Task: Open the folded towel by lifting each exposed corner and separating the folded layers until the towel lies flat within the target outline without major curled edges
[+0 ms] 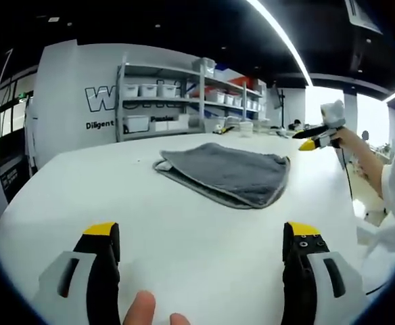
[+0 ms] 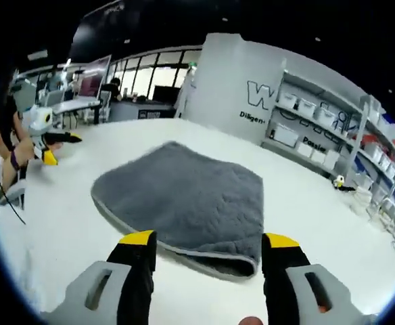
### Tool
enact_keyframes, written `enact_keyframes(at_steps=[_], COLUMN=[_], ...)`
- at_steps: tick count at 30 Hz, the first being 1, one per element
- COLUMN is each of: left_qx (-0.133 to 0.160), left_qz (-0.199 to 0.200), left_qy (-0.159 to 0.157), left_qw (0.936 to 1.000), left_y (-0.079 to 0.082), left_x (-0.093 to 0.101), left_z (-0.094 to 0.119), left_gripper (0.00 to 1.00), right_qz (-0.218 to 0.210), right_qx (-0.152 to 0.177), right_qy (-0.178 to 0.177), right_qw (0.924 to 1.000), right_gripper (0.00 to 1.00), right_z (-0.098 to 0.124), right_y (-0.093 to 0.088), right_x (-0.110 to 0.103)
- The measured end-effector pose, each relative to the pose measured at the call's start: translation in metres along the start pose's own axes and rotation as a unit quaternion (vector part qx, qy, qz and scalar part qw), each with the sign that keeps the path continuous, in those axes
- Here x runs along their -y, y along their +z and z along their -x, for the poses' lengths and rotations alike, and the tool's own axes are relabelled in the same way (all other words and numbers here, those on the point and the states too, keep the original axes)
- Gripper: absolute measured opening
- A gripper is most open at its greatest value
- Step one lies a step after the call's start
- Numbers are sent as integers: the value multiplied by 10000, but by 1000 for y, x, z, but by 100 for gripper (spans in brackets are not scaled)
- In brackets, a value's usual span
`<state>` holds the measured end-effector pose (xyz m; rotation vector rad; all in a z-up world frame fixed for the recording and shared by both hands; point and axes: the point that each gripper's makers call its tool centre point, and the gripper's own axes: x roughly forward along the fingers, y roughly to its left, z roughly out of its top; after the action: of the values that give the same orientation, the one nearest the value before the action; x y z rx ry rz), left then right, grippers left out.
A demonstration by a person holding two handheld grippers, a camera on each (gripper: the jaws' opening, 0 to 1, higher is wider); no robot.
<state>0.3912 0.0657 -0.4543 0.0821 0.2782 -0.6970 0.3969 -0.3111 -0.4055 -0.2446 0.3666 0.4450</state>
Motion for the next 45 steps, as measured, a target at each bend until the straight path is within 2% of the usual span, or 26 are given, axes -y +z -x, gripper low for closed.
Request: enact_keyframes(at_steps=[3,10,13,20,22,25,28,29,33,36,39,41,45], left_qx=[26,32,31,25,24,20,20,23,32,59,87,90,9], left_qz=[9,18,19,0,-3,-2,6,16,22,29,51,7,-181], left_qy=[-30,-71,-91,-105,-112,-117,-135,-142,-170,-163,-134,-116,-75], left_qw=[10000,10000,10000,9999,9999,9999,9999,9999,9998,9998,9999,9999,9998], left_y=[1,1,2,2,2,1,0,0,0,1,2,2,1], left_x=[3,7,9,11,12,13,15,16,19,19,20,22,27], left_z=[-2,-4,-4,-4,-4,-4,-5,-5,-5,-4,-6,-8,-16], left_gripper=[99,99,99,99,99,99,99,99,99,99,99,99,99], right_qz=[-451,-848,-1054,-1025,-845,-186,337,381,1117,1720,1886,2098,2189], right_qx=[43,-113,-202,-304,-276,-474,-559,-552,-579,-664,-738,-787,-781], right_qy=[153,74,236,382,405,321,483,503,722,871,1111,1267,1495], right_qw=[9989,9963,9939,9935,9952,9982,9967,9965,9894,9790,9729,9663,9611], right_gripper=[78,92,99,99,99,99,98,97,92,87,85,82,72], right_z=[3,6,4,0,-4,-12,-27,-29,-50,-65,-78,-87,-97], right_y=[-2,-17,-24,-23,-18,-13,-4,-3,11,13,12,9,8], right_x=[-12,-25,-36,-52,-58,-66,-85,-87,-112,-131,-150,-163,-180])
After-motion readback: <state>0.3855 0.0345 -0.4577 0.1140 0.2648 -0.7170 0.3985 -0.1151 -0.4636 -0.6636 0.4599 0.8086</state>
